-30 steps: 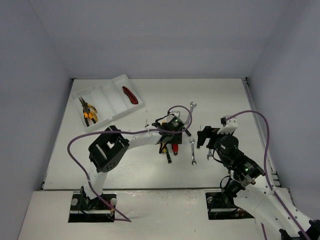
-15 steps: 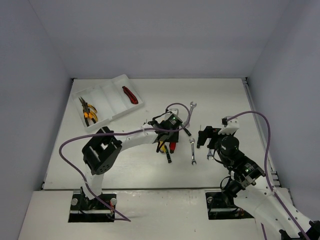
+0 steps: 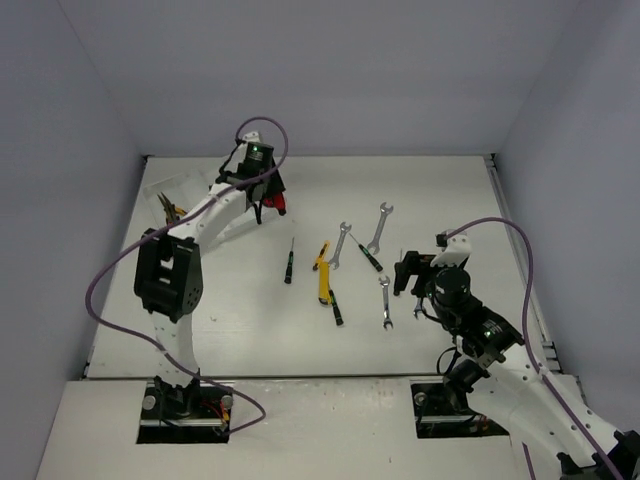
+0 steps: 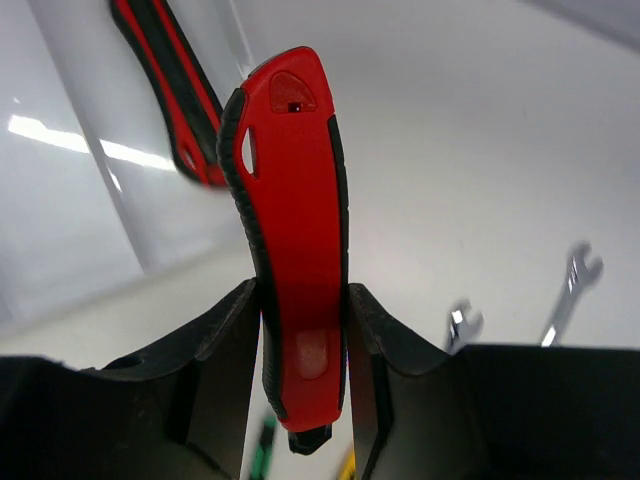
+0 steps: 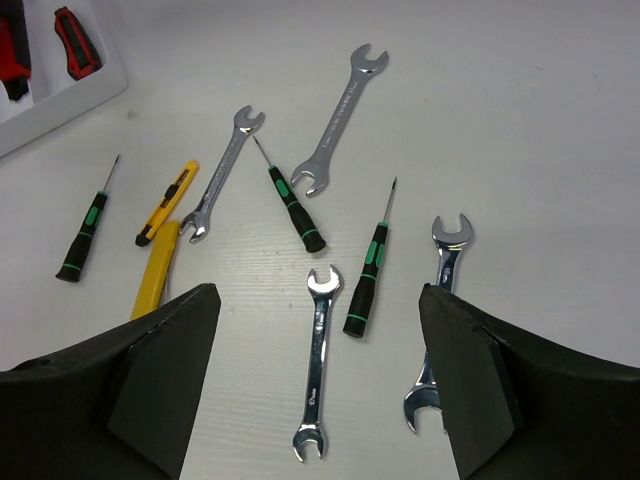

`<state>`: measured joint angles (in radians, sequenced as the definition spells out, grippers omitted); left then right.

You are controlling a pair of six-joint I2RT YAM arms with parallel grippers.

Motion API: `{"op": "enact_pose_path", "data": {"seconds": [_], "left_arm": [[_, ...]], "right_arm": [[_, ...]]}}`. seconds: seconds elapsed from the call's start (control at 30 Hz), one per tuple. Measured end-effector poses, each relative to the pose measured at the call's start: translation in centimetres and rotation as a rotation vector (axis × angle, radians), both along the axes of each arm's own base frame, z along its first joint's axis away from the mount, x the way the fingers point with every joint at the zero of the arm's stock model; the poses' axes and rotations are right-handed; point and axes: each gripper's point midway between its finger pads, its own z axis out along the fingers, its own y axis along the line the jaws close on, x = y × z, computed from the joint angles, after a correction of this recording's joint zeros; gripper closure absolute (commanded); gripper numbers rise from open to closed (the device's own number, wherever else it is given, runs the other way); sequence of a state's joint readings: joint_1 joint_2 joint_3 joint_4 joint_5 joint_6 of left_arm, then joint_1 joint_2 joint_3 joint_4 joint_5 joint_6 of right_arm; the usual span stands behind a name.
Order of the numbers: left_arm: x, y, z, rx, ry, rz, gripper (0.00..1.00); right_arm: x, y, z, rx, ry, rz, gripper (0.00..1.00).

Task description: Sort the tools into containers

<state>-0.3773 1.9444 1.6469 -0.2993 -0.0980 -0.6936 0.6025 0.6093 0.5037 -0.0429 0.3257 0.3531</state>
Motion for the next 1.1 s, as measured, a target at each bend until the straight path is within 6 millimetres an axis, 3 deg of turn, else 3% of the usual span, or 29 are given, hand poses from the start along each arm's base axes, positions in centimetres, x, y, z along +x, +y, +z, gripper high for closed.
{"op": "enact_pose_path", "data": {"seconds": [0.17,0.37,0.4,0.5,0.6,0.73,0.93,1.0,1.1], "left_arm": [[6.2,4.1,-3.2,-0.002,0.010,0.088,0.99],[8.7,7.0,-9.1,0.012,0.091,0.142,0.91],[9.0,7.4,-9.6,0.008,0.096,0.149,0.83],[9.6,8.0,-9.0,0.002,0.077,0.158,0.56],[10.0,8.6,-8.3,0.012,0.061,0.155,0.42],[9.4,9.1,-7.1,0.043,0.047,0.142,0.35],[6.1,8.6,-2.2,0.075,0.003,0.102,0.34],[4.5,7.7,-0.2,0.086,-0.021,0.074,0.34],[1.5,4.7,2.4,0.099,-0.050,-0.009,0.34]], "right_arm": [[0.1,0.0,-0.7,-0.030,0.022,0.005,0.21],[0.2,0.1,-1.2,-0.043,0.037,0.008,0.21],[0.2,0.1,-1.2,-0.045,0.039,0.008,0.21],[0.2,0.2,-1.4,-0.048,0.044,0.016,0.21],[0.2,0.3,-1.5,-0.053,0.048,0.020,0.21],[0.2,0.3,-1.7,-0.065,0.055,0.023,0.21],[0.3,0.3,-1.7,-0.071,0.053,0.026,0.21],[0.2,0.3,-1.6,-0.069,0.051,0.026,0.21],[0.2,0.2,-1.4,-0.064,0.043,0.026,0.21]]}}
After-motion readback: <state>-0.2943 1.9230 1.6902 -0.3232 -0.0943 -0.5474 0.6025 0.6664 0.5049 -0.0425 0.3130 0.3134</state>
